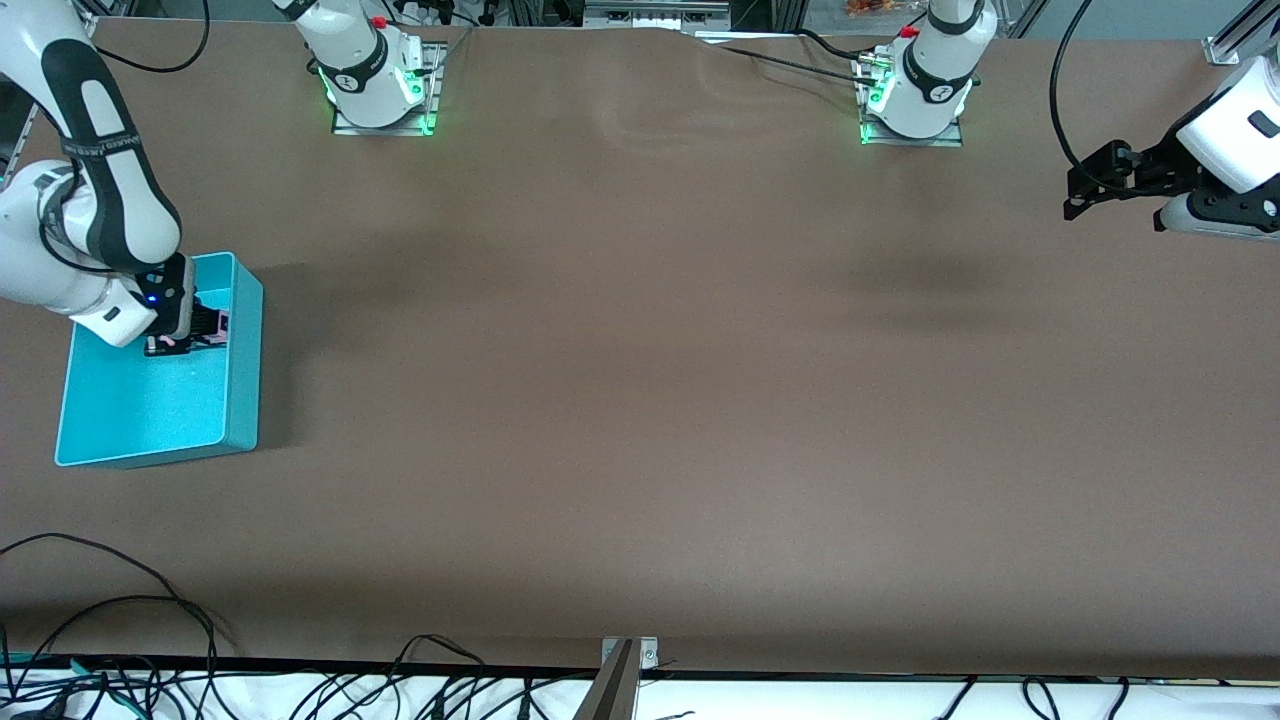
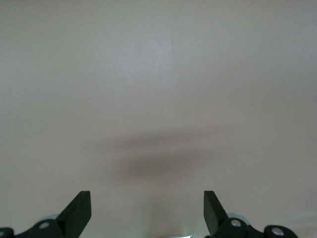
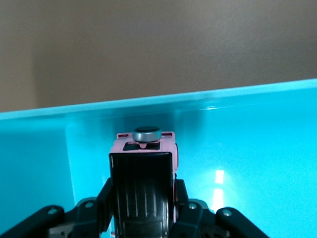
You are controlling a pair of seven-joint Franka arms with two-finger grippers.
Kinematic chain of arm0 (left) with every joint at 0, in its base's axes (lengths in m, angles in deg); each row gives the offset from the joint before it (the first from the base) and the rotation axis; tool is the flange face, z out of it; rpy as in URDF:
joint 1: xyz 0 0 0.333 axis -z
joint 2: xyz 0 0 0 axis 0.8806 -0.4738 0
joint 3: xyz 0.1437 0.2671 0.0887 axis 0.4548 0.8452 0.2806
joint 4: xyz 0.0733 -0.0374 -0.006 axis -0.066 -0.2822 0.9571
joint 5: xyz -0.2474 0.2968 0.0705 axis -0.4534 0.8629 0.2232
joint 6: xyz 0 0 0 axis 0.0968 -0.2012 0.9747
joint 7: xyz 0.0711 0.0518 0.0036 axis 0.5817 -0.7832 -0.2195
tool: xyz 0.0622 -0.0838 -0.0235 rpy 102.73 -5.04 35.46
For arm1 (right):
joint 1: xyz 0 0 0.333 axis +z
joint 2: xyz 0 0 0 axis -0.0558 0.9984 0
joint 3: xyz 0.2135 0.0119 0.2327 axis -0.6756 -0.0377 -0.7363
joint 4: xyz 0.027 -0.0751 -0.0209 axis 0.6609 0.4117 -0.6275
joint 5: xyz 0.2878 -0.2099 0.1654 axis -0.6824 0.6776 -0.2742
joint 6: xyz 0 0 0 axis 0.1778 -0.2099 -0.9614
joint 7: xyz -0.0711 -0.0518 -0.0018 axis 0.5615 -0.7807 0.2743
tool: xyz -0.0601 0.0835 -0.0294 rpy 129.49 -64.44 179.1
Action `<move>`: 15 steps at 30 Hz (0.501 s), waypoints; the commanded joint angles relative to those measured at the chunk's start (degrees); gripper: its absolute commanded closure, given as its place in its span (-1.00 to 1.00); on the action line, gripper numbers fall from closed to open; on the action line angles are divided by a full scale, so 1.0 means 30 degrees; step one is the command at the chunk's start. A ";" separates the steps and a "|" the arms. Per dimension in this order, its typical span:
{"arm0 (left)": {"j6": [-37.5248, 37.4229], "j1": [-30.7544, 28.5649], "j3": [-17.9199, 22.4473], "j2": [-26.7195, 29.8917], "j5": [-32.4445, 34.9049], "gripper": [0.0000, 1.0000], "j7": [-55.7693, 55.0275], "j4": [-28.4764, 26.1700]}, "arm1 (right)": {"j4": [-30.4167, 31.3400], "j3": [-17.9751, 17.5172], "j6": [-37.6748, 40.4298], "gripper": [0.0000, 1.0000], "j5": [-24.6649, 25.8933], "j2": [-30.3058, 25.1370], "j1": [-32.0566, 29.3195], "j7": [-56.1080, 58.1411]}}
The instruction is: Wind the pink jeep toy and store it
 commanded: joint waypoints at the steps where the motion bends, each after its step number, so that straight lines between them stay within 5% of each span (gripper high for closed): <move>1: -0.0254 -0.0054 0.0054 -0.0320 -0.0417 -1.00 -0.0173 0.0646 | 0.0012 0.0048 -0.0810 0.81 -0.0163 0.0337 -0.0195 0.0463; 5: -0.0254 -0.0054 0.0054 -0.0320 -0.0417 -1.00 -0.0173 0.0646 | 0.0041 0.0049 -0.0811 0.75 -0.0163 0.0337 -0.0224 0.0463; 10: -0.0254 -0.0054 0.0054 -0.0320 -0.0417 -1.00 -0.0173 0.0646 | 0.0217 0.0078 -0.0753 -0.28 -0.0192 0.0132 -0.0224 0.0170; 15: -0.0254 -0.0054 0.0054 -0.0320 -0.0417 -1.00 -0.0173 0.0646 | 0.0187 0.0049 -0.0665 -0.67 -0.0192 -0.0160 -0.0224 0.0141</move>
